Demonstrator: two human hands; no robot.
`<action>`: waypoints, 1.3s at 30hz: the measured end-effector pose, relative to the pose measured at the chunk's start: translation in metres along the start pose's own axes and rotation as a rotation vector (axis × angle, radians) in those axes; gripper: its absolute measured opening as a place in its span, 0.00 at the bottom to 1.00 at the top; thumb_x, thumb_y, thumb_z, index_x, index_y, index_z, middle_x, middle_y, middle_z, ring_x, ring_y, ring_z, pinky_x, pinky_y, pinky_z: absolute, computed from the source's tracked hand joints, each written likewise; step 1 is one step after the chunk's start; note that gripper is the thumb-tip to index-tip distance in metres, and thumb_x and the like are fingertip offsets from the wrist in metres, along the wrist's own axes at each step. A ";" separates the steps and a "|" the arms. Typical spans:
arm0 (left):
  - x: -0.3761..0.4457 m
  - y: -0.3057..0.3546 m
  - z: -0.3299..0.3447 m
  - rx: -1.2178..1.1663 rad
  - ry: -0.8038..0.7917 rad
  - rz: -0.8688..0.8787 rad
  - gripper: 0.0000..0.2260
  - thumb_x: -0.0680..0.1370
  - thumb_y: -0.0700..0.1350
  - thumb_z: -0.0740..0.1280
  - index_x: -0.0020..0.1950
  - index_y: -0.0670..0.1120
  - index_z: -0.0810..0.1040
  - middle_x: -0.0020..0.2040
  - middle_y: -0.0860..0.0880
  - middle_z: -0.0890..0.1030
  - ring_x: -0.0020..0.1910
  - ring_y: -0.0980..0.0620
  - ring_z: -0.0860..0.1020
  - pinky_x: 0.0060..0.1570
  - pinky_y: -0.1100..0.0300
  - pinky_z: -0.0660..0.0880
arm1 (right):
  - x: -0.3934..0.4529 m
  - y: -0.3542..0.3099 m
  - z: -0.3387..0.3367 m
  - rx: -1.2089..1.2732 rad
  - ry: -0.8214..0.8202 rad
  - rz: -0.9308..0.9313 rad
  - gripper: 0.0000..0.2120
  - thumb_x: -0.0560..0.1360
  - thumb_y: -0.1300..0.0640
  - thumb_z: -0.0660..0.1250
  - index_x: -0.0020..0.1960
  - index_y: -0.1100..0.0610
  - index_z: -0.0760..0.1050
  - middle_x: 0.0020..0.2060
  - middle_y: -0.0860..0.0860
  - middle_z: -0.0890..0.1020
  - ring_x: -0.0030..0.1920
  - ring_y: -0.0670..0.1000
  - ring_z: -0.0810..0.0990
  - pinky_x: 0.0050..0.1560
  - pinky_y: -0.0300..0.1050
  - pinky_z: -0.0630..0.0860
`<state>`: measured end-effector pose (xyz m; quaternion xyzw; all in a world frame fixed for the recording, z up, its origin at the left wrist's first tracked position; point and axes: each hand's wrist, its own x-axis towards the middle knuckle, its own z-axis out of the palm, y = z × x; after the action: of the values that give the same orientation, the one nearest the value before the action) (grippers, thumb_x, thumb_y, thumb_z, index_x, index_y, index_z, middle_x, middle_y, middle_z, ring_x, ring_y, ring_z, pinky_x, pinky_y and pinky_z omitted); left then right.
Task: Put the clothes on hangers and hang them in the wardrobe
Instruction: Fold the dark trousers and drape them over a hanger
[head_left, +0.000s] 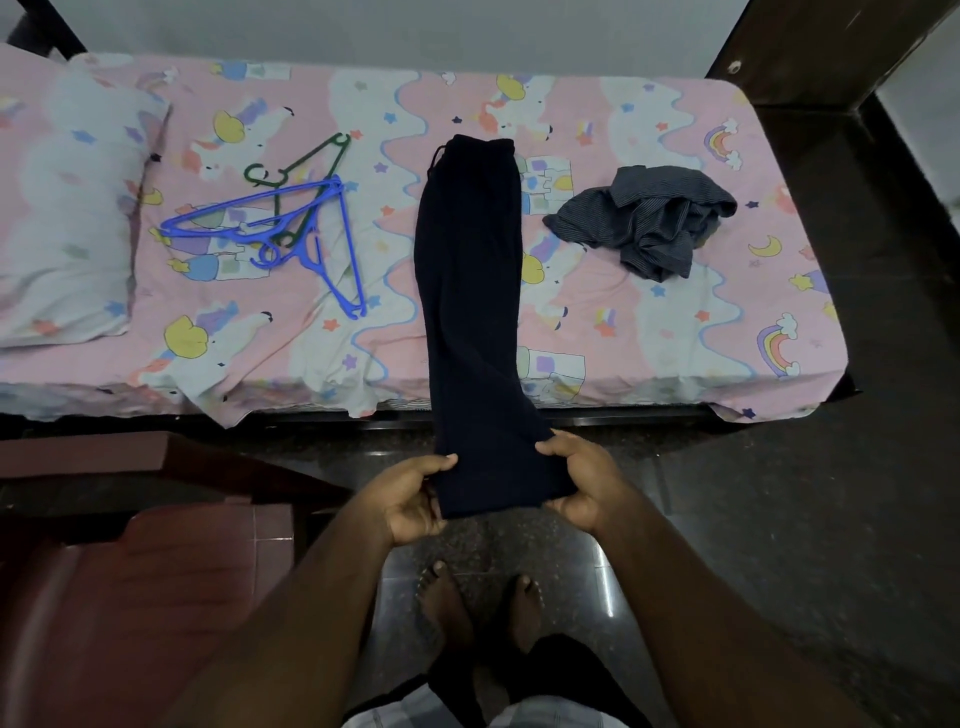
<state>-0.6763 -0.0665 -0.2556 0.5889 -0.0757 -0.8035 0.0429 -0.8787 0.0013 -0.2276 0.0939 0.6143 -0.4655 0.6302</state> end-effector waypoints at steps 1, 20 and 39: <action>-0.001 -0.001 0.000 0.012 0.001 0.008 0.06 0.77 0.45 0.71 0.52 0.47 0.79 0.47 0.49 0.80 0.43 0.52 0.77 0.39 0.58 0.70 | 0.001 0.001 -0.003 0.000 0.005 0.022 0.16 0.75 0.69 0.64 0.61 0.61 0.80 0.55 0.60 0.84 0.55 0.62 0.82 0.52 0.59 0.81; -0.027 -0.028 -0.001 -0.171 0.040 0.231 0.08 0.79 0.39 0.68 0.58 0.43 0.79 0.54 0.45 0.82 0.51 0.48 0.80 0.52 0.51 0.79 | -0.001 0.012 -0.024 0.020 -0.153 0.136 0.17 0.77 0.69 0.62 0.62 0.56 0.78 0.56 0.56 0.83 0.53 0.56 0.82 0.41 0.48 0.80; -0.044 -0.056 -0.001 -0.044 0.100 0.211 0.16 0.74 0.54 0.75 0.55 0.45 0.81 0.53 0.45 0.85 0.47 0.49 0.83 0.43 0.55 0.81 | -0.016 0.023 -0.034 0.000 -0.184 0.119 0.14 0.74 0.67 0.72 0.58 0.61 0.76 0.58 0.60 0.82 0.54 0.59 0.83 0.47 0.54 0.83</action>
<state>-0.6609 -0.0045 -0.2247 0.6158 -0.1174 -0.7657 0.1438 -0.8829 0.0445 -0.2314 0.0870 0.5473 -0.4339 0.7103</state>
